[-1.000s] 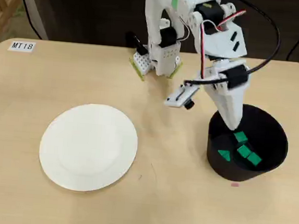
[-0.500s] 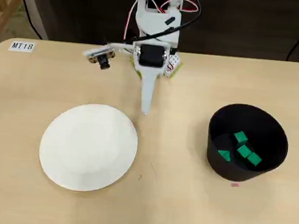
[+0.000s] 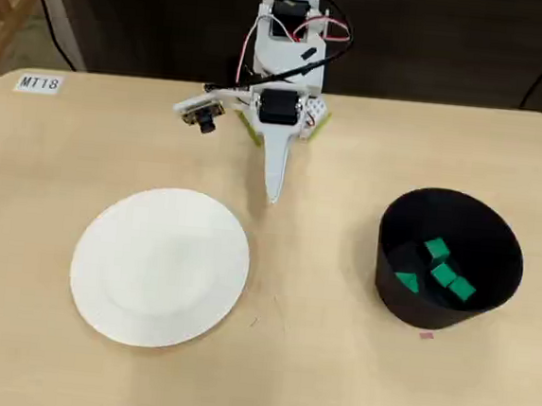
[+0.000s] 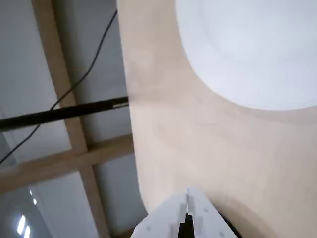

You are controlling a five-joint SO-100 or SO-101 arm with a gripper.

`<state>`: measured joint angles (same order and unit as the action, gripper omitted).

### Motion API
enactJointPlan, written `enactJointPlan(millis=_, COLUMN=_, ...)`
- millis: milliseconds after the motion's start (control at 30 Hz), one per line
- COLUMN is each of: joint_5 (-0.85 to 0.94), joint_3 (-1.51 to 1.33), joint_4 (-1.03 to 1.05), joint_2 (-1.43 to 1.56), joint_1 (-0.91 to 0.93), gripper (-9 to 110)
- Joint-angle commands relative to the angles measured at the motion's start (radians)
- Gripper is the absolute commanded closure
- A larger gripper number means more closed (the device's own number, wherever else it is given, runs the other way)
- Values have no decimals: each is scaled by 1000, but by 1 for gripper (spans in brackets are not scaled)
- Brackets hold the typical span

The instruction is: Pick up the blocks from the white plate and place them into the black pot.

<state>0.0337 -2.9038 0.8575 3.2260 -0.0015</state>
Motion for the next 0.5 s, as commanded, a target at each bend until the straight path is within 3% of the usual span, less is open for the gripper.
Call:
enactJointPlan(millis=0, joint_5=3, joint_3=-18, joint_4=15, joint_2=26, joint_1=-6, gripper=104)
enactJointPlan(millis=467, joint_5=6, joint_3=-127, joint_4=11, joint_2=28, joint_1=-8, gripper=104)
